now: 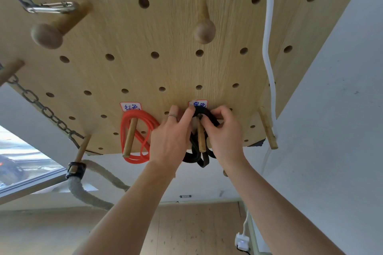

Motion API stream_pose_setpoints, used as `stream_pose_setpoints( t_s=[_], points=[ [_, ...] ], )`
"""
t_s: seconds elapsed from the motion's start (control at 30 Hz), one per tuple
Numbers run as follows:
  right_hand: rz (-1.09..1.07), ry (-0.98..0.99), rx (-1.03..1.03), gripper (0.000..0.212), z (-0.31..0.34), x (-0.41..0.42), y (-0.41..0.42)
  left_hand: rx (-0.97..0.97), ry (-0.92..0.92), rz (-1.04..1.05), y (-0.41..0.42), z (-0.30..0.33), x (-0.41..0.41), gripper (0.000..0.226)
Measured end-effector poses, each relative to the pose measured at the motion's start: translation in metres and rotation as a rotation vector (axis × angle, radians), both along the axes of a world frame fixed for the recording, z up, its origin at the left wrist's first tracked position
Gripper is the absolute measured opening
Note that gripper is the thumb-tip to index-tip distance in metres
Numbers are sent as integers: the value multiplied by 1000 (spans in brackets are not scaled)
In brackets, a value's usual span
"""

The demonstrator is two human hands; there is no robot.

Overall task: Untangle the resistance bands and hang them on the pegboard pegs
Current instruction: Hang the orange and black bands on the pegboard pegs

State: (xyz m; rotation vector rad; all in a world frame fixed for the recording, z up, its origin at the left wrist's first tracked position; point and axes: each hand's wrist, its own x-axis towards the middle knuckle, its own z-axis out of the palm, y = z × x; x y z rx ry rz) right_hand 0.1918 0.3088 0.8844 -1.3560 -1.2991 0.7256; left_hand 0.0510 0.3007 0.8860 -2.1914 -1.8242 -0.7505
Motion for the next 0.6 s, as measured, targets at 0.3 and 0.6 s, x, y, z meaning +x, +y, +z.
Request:
stream_pose_setpoints(
  t_s=[0.3,0.6],
  points=[
    [-22,146,-92,15,-7,-2,0,-10,12,-65,-4,7,4,52],
    [-160,-298,-85,35,-34,13,-28,74,178,-96,2,8,7,65]
  ],
)
